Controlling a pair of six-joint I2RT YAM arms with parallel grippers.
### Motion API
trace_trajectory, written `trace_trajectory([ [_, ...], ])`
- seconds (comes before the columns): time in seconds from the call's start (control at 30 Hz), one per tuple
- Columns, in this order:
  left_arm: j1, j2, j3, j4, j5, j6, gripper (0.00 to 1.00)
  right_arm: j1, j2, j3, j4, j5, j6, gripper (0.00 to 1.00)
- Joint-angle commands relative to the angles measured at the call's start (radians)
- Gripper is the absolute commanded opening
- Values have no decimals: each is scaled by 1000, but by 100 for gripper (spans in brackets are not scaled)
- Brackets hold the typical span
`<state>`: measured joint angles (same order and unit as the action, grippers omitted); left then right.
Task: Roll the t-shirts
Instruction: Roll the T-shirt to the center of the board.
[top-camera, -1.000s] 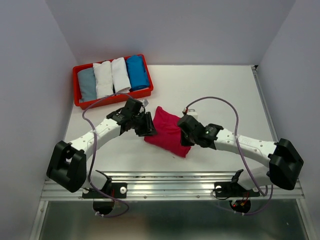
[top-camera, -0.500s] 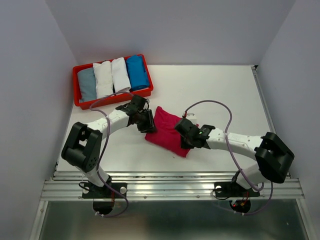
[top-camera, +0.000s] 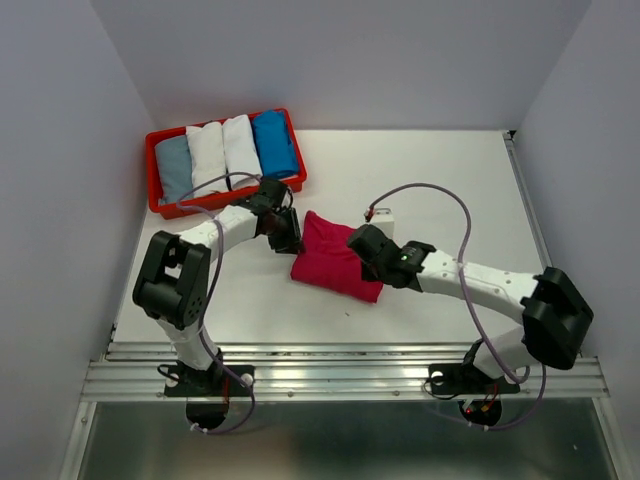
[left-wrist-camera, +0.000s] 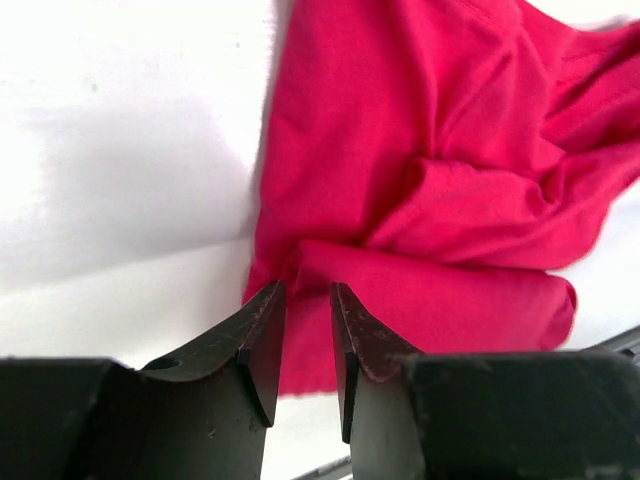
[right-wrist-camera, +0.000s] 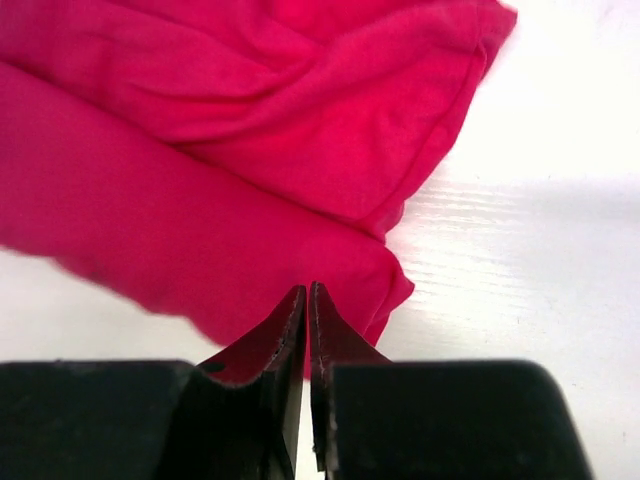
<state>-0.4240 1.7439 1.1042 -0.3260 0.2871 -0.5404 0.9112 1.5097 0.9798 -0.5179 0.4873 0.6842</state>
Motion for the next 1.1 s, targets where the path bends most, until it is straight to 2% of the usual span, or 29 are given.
trace_trajectory([
  [0.0, -12, -182, 48, -82, -29, 22, 36, 0, -167, -1, -7, -24, -18, 11],
  [0.2, -82, -253, -4, -65, 7, -42, 37, 0, -140, -7, -4, -84, 17, 11],
  [0.37, -121, -208, -69, 13, 15, -79, 36, -11, -46, -35, 100, -99, 5, 12],
  [0.57, -121, -140, -118, 42, -28, -49, 39, -21, 61, -81, 170, -118, -15, 11],
  [0.87, -122, -110, -26, -27, -71, 16, 40, -21, -95, -36, 69, -72, -45, 15],
  [1.07, -122, -81, 37, -47, -86, 37, 40, -21, -143, -58, 55, -75, 12, 17],
])
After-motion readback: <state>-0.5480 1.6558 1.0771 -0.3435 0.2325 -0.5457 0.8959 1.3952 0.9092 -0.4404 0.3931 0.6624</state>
